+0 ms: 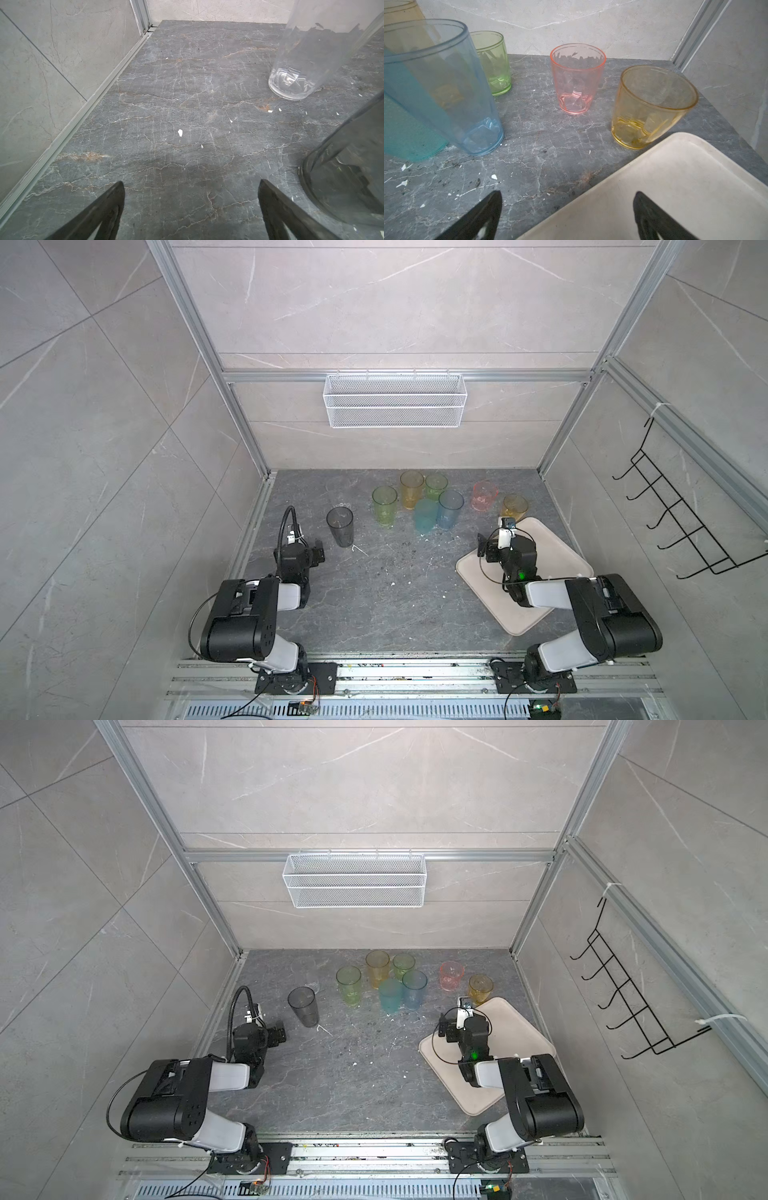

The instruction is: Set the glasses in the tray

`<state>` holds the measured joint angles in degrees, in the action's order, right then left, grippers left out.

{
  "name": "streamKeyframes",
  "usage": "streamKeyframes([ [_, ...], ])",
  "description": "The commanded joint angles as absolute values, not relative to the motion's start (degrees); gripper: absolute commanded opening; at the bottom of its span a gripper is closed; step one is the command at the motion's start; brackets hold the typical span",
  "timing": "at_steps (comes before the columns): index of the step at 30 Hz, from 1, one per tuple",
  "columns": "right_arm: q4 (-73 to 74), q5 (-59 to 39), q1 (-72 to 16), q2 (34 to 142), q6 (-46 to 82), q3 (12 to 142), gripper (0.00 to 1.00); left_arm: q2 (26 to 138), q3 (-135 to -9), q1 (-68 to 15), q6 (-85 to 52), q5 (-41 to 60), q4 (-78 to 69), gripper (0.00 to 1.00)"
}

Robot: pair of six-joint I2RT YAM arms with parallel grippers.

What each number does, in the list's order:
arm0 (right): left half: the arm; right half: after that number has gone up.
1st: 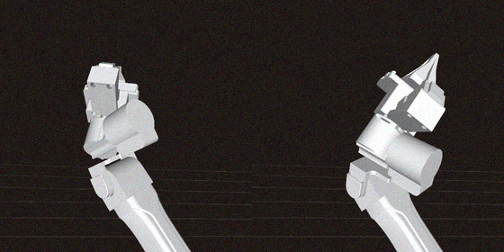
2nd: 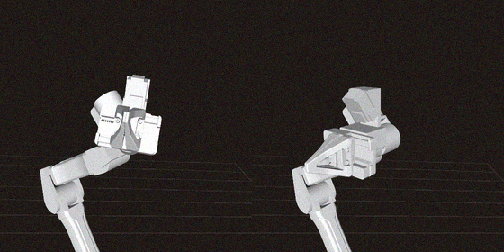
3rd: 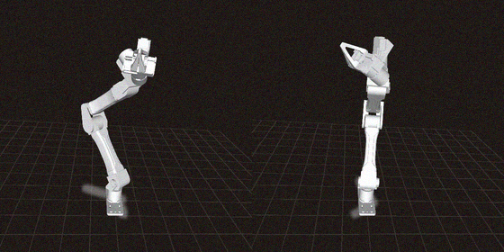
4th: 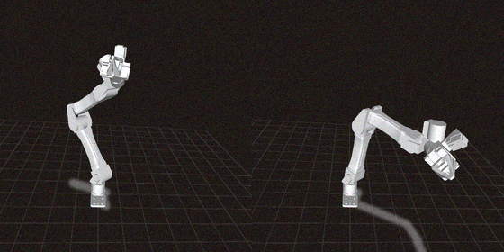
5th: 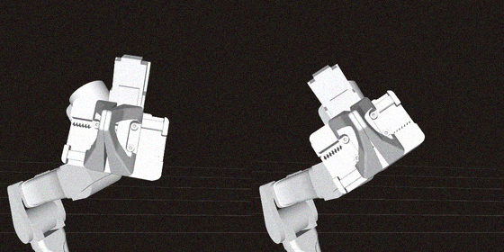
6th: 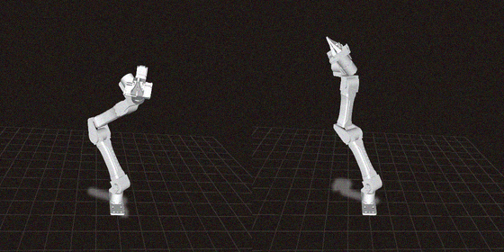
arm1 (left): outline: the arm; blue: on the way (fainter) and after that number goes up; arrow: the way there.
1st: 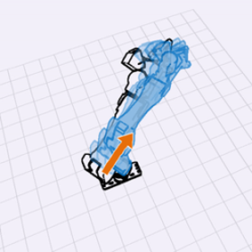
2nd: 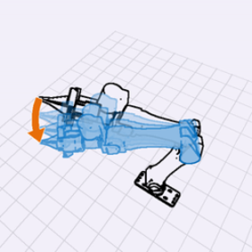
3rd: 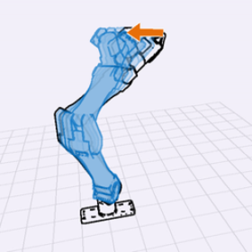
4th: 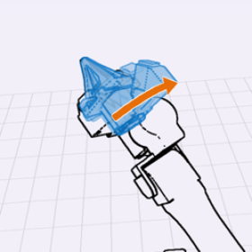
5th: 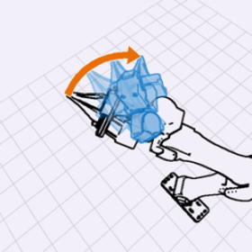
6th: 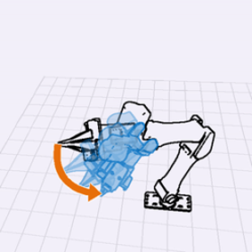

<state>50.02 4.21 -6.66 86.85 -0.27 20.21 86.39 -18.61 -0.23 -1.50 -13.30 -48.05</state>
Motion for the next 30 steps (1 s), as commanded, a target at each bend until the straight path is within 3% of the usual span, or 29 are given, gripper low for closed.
streamKeyframes([
  [1, 50.5, 3.3, -6.5, 87.2, -0.8, 20.6, 1.00, 86.2, -19.8, 0.2, -1.0, -12.8, -50.7, 1.00],
  [22, 51.4, 2.8, -6.3, 86.6, -1.3, 20.1, 1.00, 85.8, -18.9, 0.1, -0.7, -13.2, -52.1, 1.00],
  [26, 49.1, 2.3, -6.3, 81.3, -1.4, 18.8, 1.00, 79.8, -16.8, 0.0, -1.5, -16.2, -50.8, 1.00],
  [30, 34.8, 5.2, -6.4, 72.0, 2.4, 21.4, 1.00, 69.6, -17.6, -0.2, -4.4, -20.1, -39.8, 1.00],
])
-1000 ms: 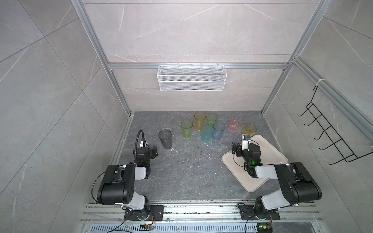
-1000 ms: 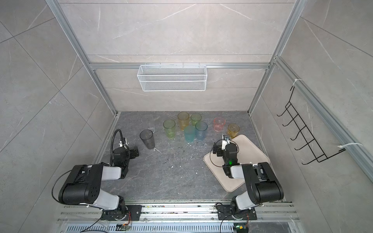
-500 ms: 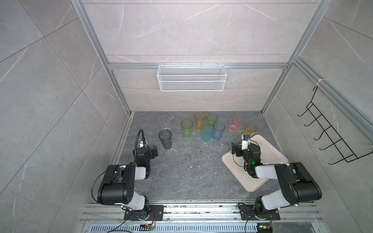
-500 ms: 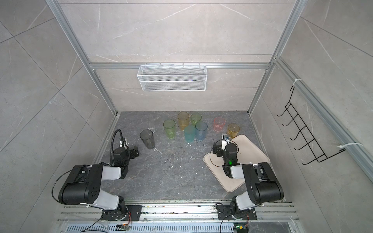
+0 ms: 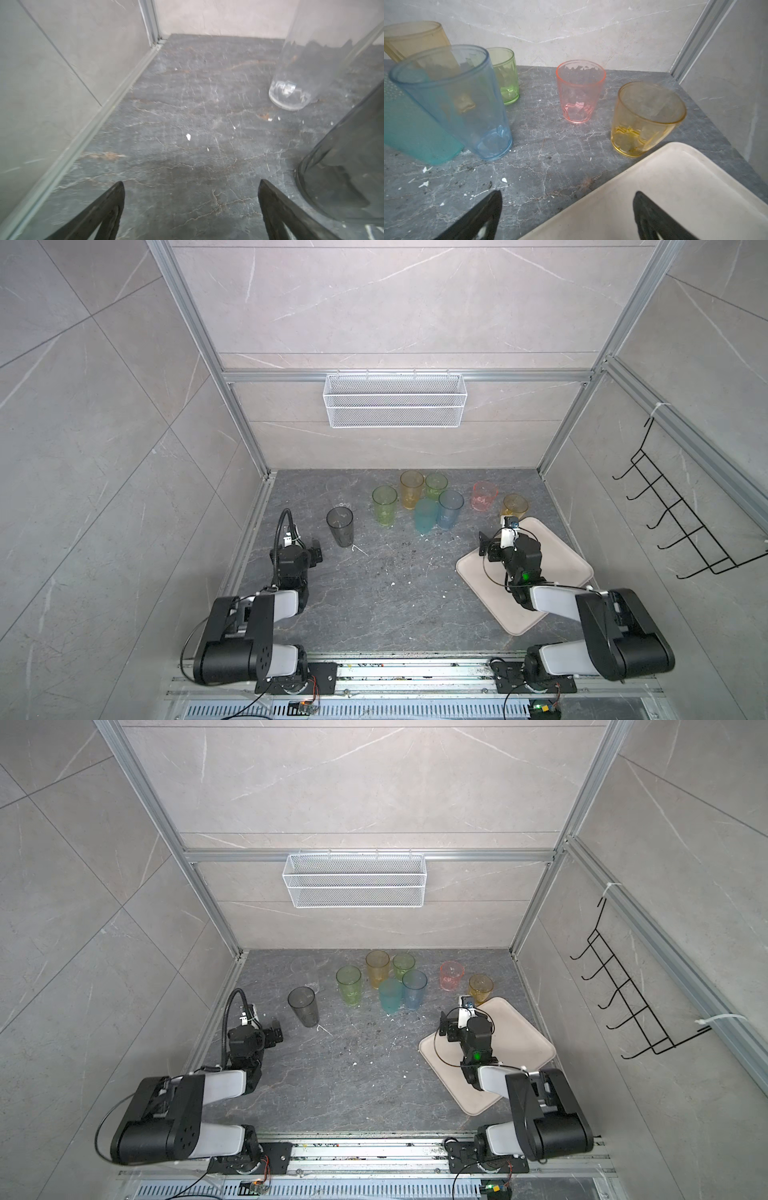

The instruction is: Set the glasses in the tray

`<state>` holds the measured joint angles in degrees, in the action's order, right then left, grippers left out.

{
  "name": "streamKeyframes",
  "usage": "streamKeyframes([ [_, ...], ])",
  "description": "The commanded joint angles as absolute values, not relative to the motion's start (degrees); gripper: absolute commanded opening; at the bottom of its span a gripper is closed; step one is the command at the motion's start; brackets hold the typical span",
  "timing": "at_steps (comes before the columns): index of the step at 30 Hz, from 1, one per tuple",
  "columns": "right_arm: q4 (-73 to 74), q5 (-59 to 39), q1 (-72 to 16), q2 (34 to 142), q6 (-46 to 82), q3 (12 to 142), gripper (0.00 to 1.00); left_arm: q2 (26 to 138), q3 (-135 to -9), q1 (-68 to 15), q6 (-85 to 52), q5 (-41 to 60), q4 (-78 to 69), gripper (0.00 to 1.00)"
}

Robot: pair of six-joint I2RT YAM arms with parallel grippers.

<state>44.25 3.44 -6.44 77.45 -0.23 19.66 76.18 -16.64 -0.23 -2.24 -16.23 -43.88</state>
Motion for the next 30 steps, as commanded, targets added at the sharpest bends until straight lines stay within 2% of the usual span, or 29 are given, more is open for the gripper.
streamKeyframes([
  [1, 31.7, 5.3, -6.3, 70.4, 3.7, 22.3, 1.00, 67.3, -17.6, -0.3, -5.2, -20.9, -37.8, 1.00],
  [5, 16.3, 3.2, -6.3, 64.7, 12.1, 28.4, 1.00, 56.8, -20.4, -0.4, -16.0, -26.7, -22.6, 1.00],
  [10, -9.0, -0.5, -6.3, 63.4, 24.0, 41.8, 1.00, 50.0, -27.0, -0.4, -29.4, -26.4, -2.6, 1.00],
  [13, -15.7, -11.4, -6.4, 63.9, 24.7, 45.8, 0.99, 48.2, -28.1, -0.4, -35.3, -23.4, 2.2, 1.00],
  [17, -19.8, -17.1, -7.5, 63.7, 26.2, 45.6, 1.00, 47.7, -27.8, -0.4, -38.9, -14.1, 1.3, 1.00],
  [22, -30.2, -11.9, -13.3, 65.3, 25.9, 46.8, 0.99, 50.7, -30.6, -0.4, -38.6, -5.7, 3.2, 1.00],
  [30, -36.5, -1.3, -23.1, 67.4, 28.7, 44.5, 0.99, 52.6, -29.9, -0.4, -37.3, -3.1, 2.4, 1.00],
])
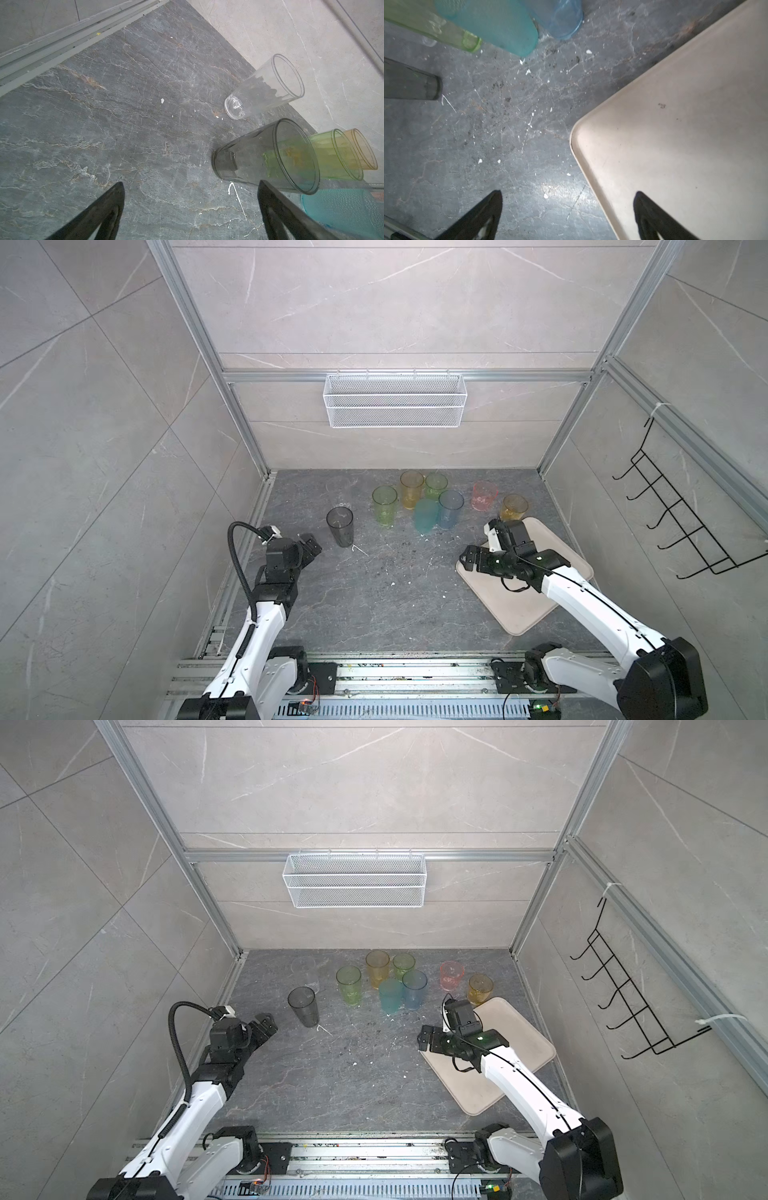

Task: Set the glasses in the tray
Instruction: 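Reach the right gripper to the cream tray's edge and close on it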

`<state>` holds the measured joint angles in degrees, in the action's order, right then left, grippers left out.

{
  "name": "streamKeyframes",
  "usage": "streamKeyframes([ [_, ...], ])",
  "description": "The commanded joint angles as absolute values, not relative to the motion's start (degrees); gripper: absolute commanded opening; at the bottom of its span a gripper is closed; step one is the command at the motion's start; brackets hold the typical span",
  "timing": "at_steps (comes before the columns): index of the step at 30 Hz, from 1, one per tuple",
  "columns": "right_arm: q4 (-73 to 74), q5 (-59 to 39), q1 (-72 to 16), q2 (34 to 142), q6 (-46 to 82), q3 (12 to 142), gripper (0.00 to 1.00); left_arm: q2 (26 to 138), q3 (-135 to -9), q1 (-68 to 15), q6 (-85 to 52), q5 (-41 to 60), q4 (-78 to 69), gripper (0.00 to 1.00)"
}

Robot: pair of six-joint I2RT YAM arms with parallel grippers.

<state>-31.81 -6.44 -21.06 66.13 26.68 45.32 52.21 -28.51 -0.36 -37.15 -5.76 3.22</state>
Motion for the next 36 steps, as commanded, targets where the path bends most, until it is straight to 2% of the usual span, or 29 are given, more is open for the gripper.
streamKeyframes([
  [1, -36.8, 0.1, -24.3, 68.0, 29.0, 44.3, 0.98, 52.9, -29.6, -0.4, -37.1, -2.9, 2.1, 1.00],
  [5, -38.2, 5.7, -27.3, 70.2, 30.7, 43.5, 0.96, 53.6, -28.6, -0.4, -36.9, -2.6, 1.1, 1.00],
  [10, -38.8, 6.9, -29.6, 73.4, 34.4, 42.4, 0.89, 53.6, -28.5, -0.4, -37.3, -1.7, 1.1, 1.00],
  [22, -34.4, 7.8, -30.7, 80.0, 37.1, 39.9, 0.67, 53.8, -28.2, -0.4, -38.0, -0.3, 1.2, 1.00],
  [27, -33.3, 7.3, -30.6, 81.5, 37.0, 39.4, 0.54, 54.0, -27.9, -0.4, -38.4, 0.0, 0.8, 1.00],
  [36, -32.4, 6.9, -31.3, 82.1, 37.3, 38.9, 0.20, 55.0, -27.9, -0.4, -38.8, 0.1, 0.2, 1.00],
])
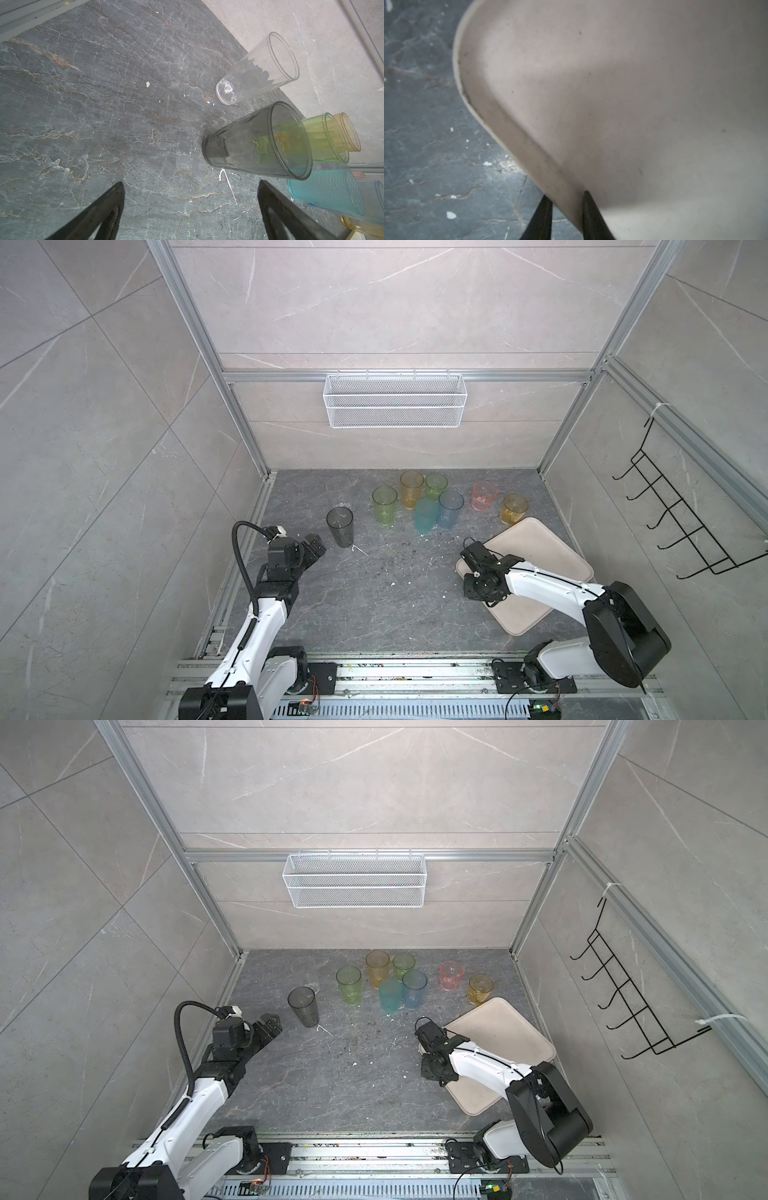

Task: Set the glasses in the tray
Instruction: 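Reach the right gripper to the cream tray's edge and close on it, then drag the cream tray with the right gripper toward the left arm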

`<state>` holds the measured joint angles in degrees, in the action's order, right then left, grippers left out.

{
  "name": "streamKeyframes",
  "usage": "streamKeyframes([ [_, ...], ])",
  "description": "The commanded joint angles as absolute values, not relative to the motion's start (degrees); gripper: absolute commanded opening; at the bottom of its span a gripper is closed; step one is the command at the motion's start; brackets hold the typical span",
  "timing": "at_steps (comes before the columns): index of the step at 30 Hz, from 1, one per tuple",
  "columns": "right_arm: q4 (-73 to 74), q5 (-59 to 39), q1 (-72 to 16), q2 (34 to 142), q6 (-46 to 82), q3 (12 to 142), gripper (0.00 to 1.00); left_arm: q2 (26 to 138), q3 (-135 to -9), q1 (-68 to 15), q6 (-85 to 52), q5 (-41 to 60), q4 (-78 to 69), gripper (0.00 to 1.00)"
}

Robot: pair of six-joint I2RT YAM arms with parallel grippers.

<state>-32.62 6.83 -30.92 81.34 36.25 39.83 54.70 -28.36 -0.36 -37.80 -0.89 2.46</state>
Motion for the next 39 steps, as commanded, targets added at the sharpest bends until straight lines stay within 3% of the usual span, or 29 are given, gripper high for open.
streamKeyframes([
  [1, -32.3, 6.9, -31.3, 82.3, 37.5, 39.0, 0.18, 55.2, -28.0, -0.4, -38.8, 0.1, 0.2, 1.00],
  [14, -29.7, 4.7, -35.6, 85.5, 40.2, 40.8, 0.00, 55.5, -27.9, -0.4, -38.8, 0.4, -0.1, 1.00],
  [26, -24.0, 1.8, -42.0, 91.0, 45.0, 46.3, 0.00, 55.3, -27.9, -0.4, -37.7, 0.4, 0.5, 1.00],
  [39, -19.8, 2.0, -50.6, 102.6, 48.0, 60.6, 0.00, 52.6, -27.9, -0.4, -36.2, 0.4, 3.3, 1.00],
])
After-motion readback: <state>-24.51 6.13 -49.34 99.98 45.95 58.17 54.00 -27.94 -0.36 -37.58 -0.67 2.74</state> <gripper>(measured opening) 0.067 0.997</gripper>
